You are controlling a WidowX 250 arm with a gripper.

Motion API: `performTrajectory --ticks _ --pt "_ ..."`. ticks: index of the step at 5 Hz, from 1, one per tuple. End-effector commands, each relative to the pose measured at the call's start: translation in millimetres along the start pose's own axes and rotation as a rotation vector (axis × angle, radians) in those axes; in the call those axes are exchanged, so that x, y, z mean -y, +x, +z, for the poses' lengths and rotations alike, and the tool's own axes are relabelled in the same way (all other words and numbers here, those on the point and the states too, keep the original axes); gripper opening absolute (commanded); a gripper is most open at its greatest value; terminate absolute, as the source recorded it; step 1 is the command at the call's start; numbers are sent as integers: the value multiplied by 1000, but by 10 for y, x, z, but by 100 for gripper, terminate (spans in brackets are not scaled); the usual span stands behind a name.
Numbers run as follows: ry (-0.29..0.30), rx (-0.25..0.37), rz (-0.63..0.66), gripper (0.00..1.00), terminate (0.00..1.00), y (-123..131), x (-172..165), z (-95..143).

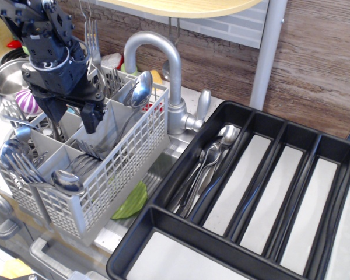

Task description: Put small spoon from basket to tray

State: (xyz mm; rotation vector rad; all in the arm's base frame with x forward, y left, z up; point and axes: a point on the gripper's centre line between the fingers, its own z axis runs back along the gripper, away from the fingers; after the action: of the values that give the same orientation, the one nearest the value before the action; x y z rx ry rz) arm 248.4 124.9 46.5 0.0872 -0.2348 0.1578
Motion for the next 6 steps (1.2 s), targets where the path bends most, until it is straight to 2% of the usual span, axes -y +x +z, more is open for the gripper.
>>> performTrajectory --ticks 1,2,4,5,6 --pt "0 0 0 100 0 0 0 0" --pt "45 39 186 100 0 -3 53 -7" --pt "55 31 522 100 0 55 52 -13" --pt "19 11 598 100 0 16 -12 -98" --pt "-12 -19 619 100 0 -19 -36 -172"
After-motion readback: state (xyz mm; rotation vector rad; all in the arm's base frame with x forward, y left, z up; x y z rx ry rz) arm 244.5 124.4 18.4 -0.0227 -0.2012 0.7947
